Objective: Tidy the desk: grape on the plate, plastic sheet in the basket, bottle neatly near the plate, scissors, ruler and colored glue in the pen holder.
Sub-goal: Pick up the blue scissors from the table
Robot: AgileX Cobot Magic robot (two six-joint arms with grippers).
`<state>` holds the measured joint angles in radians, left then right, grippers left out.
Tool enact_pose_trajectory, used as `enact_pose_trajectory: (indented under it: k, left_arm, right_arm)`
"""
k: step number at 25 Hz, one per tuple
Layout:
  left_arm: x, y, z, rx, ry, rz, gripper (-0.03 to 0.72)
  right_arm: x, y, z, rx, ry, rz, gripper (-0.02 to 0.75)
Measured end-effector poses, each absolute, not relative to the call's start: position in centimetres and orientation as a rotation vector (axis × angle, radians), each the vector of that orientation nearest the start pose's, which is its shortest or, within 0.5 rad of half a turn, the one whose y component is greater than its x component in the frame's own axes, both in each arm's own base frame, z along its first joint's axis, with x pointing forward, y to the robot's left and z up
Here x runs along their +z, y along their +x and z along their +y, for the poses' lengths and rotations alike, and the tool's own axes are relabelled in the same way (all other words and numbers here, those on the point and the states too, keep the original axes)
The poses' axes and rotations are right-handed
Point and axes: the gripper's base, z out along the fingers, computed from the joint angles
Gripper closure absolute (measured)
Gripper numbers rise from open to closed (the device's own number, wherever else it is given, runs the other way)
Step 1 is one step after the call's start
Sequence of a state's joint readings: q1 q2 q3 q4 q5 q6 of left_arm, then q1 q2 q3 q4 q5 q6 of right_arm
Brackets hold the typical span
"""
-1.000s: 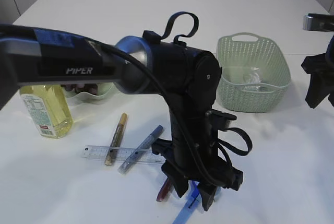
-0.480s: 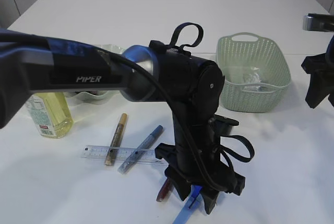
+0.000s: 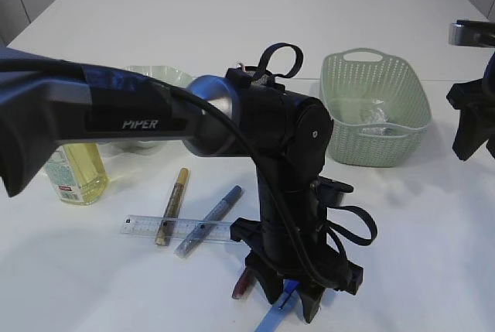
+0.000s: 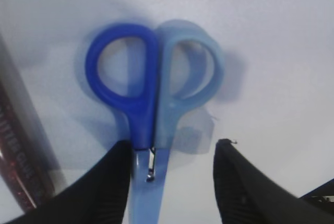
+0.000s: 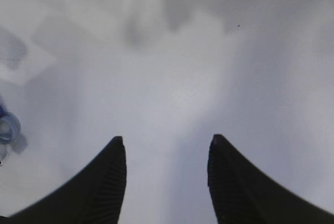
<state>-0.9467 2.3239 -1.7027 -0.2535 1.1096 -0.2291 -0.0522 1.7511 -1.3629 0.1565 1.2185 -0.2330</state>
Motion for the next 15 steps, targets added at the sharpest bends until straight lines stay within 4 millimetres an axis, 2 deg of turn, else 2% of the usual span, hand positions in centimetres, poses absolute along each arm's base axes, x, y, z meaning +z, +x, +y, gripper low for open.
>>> enact_pose_trajectory:
  k: [15]
  left_arm:
    - [10.38, 24.56, -37.08, -0.196, 0.999, 3.141, 0.309]
  right_arm:
    - [25.07, 33.98, -0.43, 0.214, -0.215, 3.054, 0.334]
